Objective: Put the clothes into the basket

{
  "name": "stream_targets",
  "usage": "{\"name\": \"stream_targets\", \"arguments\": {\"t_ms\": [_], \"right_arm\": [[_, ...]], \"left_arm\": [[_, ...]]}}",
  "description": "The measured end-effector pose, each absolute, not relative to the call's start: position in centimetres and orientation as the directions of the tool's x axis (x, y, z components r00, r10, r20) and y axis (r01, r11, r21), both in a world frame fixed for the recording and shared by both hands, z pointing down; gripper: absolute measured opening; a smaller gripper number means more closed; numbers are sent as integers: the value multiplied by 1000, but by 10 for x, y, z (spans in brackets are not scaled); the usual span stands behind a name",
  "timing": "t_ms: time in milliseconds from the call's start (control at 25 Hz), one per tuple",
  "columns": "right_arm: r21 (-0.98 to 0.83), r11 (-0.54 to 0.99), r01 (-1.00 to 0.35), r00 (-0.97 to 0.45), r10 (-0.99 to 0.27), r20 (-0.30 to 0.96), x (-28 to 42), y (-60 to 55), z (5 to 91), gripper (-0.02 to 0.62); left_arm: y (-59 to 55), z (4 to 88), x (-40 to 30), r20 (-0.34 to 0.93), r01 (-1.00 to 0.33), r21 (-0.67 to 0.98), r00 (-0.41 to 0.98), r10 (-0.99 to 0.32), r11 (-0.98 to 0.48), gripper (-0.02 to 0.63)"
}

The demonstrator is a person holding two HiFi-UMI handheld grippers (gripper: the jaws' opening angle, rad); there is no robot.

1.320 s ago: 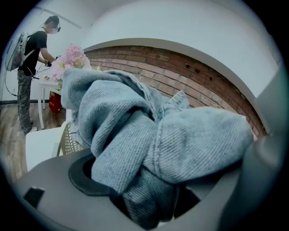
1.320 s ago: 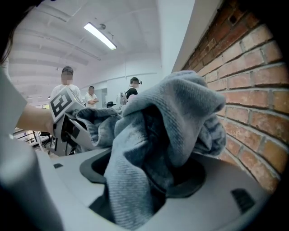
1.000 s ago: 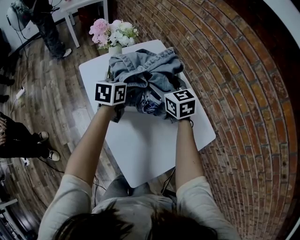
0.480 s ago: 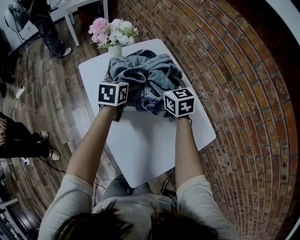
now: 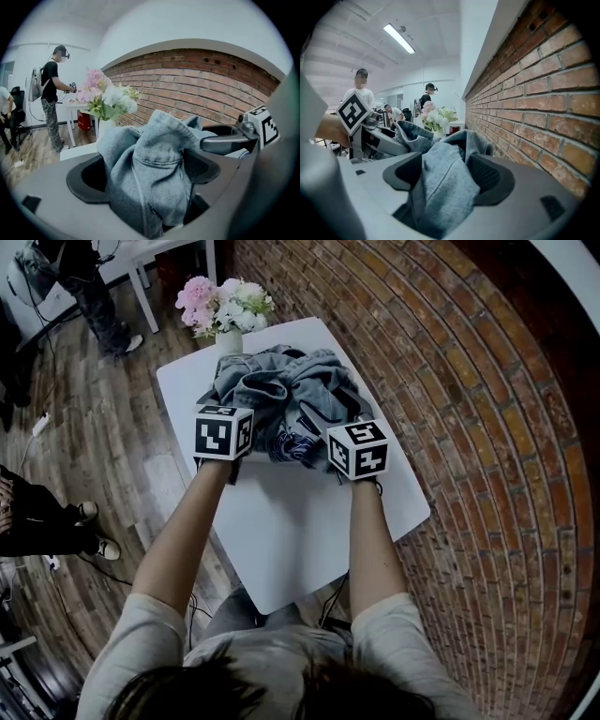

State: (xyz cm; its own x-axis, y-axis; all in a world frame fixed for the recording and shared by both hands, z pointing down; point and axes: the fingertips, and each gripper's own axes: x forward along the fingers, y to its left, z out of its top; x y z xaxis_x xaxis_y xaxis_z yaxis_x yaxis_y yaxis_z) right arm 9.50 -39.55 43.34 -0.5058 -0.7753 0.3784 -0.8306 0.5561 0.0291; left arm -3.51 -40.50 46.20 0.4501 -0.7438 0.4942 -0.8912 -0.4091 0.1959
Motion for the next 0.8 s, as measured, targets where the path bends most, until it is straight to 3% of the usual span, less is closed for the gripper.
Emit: {"name": "stream_targets", "arguments": {"t_ms": [200, 360, 800], "right_arm": [[68, 525, -848, -484, -821, 302, 99, -394, 413, 319], [79, 538, -839, -500, -820, 279, 93, -389, 406, 318], [72, 532, -844, -489, -817, 305, 78, -363, 415, 279]], "left_arm": [[-403, 453, -41, 474, -909, 167, 415, -777, -383, 482], [-401, 424, -43, 380, -925, 49, 366, -849, -377, 482], [-375, 424, -5, 381, -860, 85, 494, -782, -503, 479]]}}
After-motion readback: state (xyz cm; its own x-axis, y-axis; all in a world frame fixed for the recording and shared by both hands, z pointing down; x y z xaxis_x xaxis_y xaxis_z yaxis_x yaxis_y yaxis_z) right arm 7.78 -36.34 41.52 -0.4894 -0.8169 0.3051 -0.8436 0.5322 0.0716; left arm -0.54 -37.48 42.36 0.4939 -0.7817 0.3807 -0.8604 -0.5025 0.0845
